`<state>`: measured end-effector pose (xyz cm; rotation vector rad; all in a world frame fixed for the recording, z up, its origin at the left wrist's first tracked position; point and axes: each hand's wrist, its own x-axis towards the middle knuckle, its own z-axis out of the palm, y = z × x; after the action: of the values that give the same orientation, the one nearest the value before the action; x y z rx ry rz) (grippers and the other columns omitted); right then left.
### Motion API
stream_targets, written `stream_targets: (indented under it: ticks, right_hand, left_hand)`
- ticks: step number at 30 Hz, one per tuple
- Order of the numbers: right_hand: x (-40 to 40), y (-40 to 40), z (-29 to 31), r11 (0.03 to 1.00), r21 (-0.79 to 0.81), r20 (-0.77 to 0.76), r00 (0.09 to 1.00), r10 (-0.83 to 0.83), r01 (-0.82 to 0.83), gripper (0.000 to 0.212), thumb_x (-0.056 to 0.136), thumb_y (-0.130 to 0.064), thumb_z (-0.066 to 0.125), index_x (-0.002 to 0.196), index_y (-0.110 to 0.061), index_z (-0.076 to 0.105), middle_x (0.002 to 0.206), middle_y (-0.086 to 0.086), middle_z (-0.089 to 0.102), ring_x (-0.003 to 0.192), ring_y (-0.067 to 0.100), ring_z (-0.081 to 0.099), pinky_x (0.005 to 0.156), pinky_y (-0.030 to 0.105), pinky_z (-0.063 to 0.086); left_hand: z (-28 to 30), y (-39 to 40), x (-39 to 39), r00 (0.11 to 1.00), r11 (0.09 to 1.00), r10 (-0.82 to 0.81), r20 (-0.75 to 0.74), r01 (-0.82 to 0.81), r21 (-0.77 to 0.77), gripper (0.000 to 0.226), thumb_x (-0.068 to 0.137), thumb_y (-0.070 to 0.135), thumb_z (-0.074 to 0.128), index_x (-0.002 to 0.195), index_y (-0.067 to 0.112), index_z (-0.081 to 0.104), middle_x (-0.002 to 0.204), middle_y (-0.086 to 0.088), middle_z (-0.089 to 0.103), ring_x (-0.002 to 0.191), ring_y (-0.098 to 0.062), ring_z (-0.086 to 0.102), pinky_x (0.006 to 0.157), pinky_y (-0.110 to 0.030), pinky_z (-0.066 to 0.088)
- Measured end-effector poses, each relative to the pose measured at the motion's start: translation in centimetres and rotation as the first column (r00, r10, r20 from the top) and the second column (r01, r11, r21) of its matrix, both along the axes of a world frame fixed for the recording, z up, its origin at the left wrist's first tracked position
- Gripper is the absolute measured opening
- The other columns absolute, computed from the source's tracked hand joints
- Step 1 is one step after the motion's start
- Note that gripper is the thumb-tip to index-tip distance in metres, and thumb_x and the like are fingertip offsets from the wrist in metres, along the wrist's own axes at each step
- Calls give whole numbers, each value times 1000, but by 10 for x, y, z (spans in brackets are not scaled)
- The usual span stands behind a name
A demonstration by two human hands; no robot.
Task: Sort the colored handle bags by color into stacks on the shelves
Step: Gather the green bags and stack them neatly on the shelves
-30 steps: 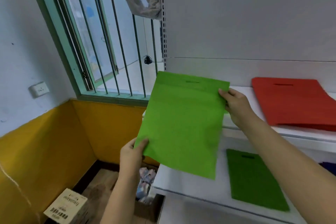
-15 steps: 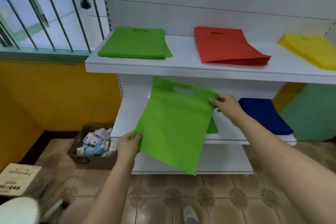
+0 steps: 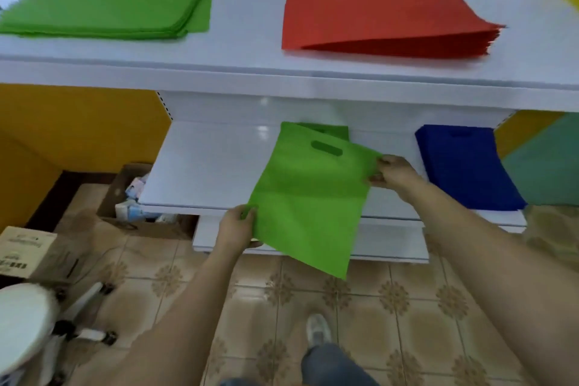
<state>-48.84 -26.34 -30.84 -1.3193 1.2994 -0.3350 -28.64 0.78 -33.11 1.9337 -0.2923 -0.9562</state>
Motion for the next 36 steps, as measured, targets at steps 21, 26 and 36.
stream_targets:
  ticks: [21,26,36]
  right_hand:
    - [105,-152,-132,998,-55,-138,990,-42,35,35,90,-26,59,122,-12,57,126,11,59,104,25,64,90,40,56]
    - [95,-109,-169,938,-38,-529,803,273,-344,59,94,-34,48,147,-13,36,143,13,46,123,32,50,103,40,44]
    - [85,-86,-197,974,63,-610,765,209,-217,74,79,-30,53,148,-20,29,139,14,42,121,34,45,101,39,42]
  left_hand:
    - [-149,-179,24,978,990,137,-154,-133,35,28,98,-6,35,116,5,53,120,-15,55,99,-36,62,51,-33,59]
    - [-150,-218,39,989,985,82,-123,-62,160,33,99,6,45,132,5,43,130,-12,45,109,-42,57,47,-36,59]
    - [-161,-218,49,882,832,-393,261,220,510,51,87,18,54,135,5,42,129,-15,41,118,-39,49,97,-48,45]
